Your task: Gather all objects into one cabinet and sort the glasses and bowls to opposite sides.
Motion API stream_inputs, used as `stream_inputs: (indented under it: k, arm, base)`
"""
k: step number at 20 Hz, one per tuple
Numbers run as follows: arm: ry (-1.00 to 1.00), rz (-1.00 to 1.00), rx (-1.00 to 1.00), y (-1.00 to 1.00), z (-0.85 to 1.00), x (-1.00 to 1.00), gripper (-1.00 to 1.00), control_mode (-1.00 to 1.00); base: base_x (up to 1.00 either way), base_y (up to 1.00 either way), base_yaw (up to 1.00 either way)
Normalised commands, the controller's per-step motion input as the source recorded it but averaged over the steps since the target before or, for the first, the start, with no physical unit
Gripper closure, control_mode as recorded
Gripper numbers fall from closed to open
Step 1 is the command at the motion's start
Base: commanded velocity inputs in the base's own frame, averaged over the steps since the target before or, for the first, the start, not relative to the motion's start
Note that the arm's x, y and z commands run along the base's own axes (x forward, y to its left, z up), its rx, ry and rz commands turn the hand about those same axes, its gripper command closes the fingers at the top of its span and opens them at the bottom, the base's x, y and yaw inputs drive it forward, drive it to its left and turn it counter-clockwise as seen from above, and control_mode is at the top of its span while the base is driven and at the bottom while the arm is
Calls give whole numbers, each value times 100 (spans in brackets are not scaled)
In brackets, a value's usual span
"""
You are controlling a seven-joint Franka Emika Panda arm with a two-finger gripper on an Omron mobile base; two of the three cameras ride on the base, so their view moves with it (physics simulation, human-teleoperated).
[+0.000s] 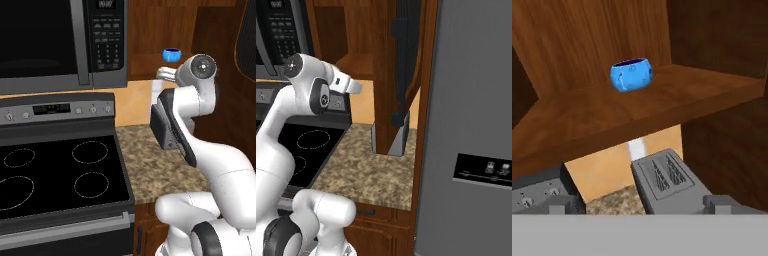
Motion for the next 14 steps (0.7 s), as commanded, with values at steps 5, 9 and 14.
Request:
stream_inputs:
  k: [5,9,14]
  arm:
    - [-9,-5,18,-31,50,44,-100,-100]
    - [-21,0,8,-22,34,49,-100,-100]
    - [-30,0,0,-11,14,35,-100,-100]
  base:
    - [0,0,0]
    - [0,0,0]
    - [0,0,0]
